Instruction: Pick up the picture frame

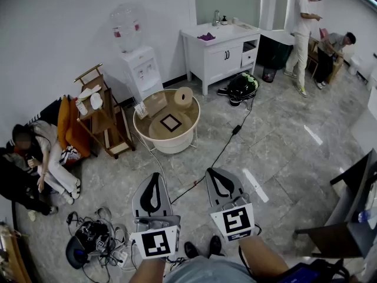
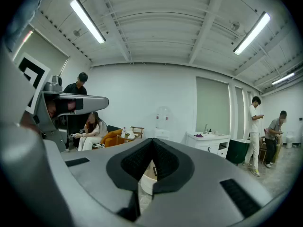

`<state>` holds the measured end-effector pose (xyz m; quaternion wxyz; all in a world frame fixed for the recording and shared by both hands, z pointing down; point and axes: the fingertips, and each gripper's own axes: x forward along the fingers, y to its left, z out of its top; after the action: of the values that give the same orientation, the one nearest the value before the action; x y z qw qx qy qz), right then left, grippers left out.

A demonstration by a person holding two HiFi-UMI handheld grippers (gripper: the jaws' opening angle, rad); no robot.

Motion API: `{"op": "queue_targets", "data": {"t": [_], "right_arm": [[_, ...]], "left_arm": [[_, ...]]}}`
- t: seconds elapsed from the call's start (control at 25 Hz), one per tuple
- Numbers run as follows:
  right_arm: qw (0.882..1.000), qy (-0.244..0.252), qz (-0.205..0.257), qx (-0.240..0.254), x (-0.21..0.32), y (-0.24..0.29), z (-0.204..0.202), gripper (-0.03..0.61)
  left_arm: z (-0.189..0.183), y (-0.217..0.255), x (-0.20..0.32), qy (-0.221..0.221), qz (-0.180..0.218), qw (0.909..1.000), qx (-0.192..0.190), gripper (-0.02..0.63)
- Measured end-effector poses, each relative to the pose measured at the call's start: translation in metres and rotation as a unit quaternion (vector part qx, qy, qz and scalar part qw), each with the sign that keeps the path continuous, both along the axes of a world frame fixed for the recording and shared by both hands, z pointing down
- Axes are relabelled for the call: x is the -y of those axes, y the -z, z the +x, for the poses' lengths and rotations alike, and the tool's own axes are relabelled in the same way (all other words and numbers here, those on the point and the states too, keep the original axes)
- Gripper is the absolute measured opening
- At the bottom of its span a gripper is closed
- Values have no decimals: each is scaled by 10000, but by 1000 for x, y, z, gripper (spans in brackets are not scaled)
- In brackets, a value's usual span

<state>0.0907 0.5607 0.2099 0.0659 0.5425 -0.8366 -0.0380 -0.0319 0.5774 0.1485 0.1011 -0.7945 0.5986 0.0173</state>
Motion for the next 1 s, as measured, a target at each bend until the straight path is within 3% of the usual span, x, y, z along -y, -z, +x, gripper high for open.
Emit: {"op": "queue_targets", "data": {"t": [0.16,0.32,0.6,0.8,1.0], "right_arm": [[10000,4,59,73,9,1,14,10],[9992,63,-143,375,12,2,29,12],[9988,-135,-347,312,41,-22,54,12],[9974,-293,-557,361,87,-46,62,12],[9977,-152,-590,305,157,-54,30,12]], "left_arm": [[11,-1,8,11,64,9997,253,15],[26,-4,11,72,-8,9998,206,15],[34,-23,26,233,-257,9993,98,15],[22,-45,66,313,-424,9986,64,15],[-2,-59,138,341,-479,9983,7,15]]}}
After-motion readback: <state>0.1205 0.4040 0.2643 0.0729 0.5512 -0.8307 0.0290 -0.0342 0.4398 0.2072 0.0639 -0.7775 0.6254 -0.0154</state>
